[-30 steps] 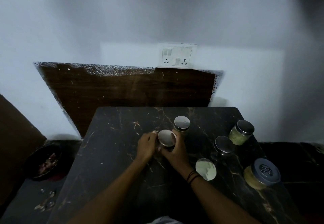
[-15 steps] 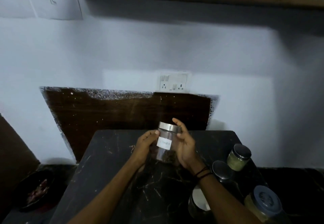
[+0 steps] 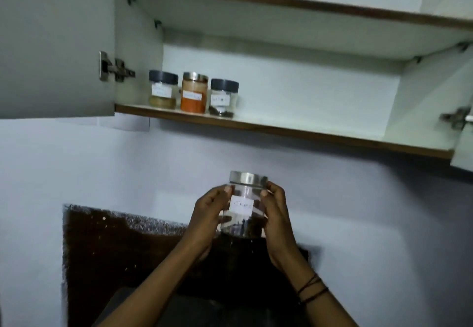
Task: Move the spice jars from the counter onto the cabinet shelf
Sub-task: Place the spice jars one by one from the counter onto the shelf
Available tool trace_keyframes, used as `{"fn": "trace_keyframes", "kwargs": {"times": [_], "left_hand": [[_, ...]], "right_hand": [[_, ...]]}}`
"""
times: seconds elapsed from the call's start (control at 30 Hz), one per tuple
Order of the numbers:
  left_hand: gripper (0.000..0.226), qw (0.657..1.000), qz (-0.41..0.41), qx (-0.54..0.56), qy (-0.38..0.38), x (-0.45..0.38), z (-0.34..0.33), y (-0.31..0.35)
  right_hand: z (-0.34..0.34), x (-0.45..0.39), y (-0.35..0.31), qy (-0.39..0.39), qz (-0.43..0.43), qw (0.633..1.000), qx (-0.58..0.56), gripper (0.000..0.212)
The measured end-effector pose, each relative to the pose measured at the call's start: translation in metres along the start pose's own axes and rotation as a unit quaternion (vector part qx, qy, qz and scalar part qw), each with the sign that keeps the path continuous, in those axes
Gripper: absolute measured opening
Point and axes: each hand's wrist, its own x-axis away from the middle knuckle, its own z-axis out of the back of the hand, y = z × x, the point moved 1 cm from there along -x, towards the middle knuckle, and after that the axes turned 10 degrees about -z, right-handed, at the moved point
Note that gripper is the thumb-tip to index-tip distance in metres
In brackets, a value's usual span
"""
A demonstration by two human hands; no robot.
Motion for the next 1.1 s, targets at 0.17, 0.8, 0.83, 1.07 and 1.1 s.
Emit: {"fn": "trace_keyframes", "kwargs": {"times": [0.17, 0.8, 0.83, 1.07, 1.1], "left_hand": [[0.029, 0.995, -0.099, -0.026, -0.002, -0.066, -0.023, 0.07], [0.031, 0.948, -0.149, -0.273, 0.074, -0.237, -0.072, 0.113], [0.029, 0.946, -0.141, -0.283, 0.072, -0.243, -0.072, 0.111], [0.03, 0.938, -0.123, -0.322, 0.04, -0.268, -0.066, 0.101], [0.031, 0.937, -0.116, -0.327, 0.033, -0.27, -0.065, 0.099]], "right_hand": [[-0.01, -0.035, -0.096, -0.052, 0.125, 0.988, 0.07, 0.051], [-0.012, -0.202, -0.174, 0.144, 0.149, 0.949, 0.236, 0.041], [-0.011, -0.211, -0.172, 0.147, 0.139, 0.947, 0.248, 0.039], [-0.016, -0.251, -0.163, 0.126, 0.097, 0.93, 0.331, 0.03], [-0.016, -0.254, -0.162, 0.115, 0.091, 0.927, 0.344, 0.032]]}}
